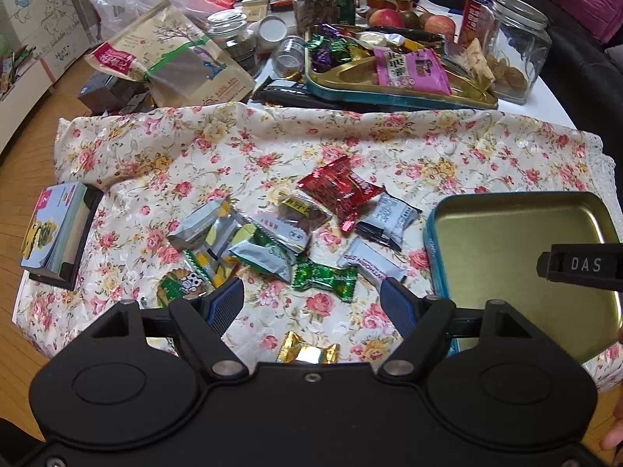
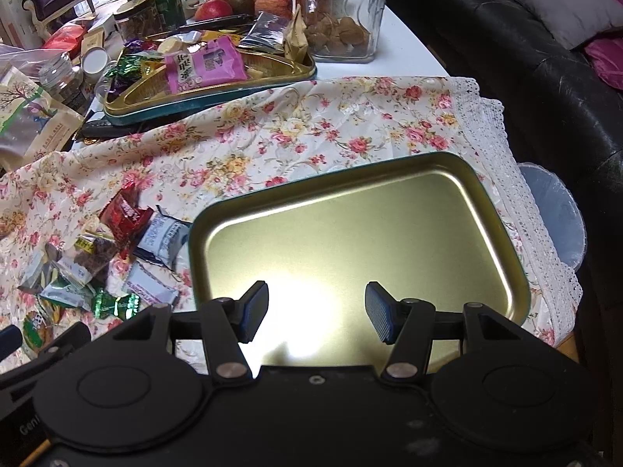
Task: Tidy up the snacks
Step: 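Reach the right tool to the red wrapped candy and close on it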
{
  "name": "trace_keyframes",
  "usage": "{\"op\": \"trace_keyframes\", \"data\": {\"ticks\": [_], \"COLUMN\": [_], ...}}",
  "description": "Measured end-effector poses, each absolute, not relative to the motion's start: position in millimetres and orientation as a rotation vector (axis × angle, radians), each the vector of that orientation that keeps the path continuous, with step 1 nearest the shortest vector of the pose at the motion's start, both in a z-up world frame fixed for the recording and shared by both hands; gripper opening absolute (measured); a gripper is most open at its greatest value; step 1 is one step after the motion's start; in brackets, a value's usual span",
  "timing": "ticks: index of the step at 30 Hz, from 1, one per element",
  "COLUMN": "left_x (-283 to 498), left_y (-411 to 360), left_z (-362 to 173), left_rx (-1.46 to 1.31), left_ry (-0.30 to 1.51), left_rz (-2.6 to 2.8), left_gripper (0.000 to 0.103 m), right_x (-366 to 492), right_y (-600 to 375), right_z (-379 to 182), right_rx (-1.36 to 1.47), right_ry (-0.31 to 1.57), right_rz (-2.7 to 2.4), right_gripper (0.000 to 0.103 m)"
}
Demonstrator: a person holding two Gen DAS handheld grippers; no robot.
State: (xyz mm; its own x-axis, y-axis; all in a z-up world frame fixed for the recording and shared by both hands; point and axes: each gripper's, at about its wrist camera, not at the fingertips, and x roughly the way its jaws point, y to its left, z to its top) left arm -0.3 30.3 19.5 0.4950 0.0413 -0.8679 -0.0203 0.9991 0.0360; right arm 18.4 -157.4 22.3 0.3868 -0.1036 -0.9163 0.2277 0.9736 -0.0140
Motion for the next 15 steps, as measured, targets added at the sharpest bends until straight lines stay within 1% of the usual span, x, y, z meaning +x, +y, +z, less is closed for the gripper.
{"op": "trace_keyframes", "data": {"ticks": [7, 12, 15], "left_x": [9, 24, 34], "left_y": [66, 116, 143], "left_z": [25, 32, 38], "left_rx": [-0.022, -0.112, -0.099], "left_ry": [1.027, 1.034, 1.012], "left_rz": [0.084, 0.169, 0.253], "left_gripper": [0.078, 0.078, 0.078], "right_x": [31, 45, 56], "right_y": [-128, -103, -85], "right_z": [25, 25, 24], "right_rx": [0.184, 0.226, 0.229], "right_ry": [1.167, 1.162, 1.150], "right_rz": [-0.145, -0.100, -0.066], "right_gripper": [0.058, 0.058, 0.058]}}
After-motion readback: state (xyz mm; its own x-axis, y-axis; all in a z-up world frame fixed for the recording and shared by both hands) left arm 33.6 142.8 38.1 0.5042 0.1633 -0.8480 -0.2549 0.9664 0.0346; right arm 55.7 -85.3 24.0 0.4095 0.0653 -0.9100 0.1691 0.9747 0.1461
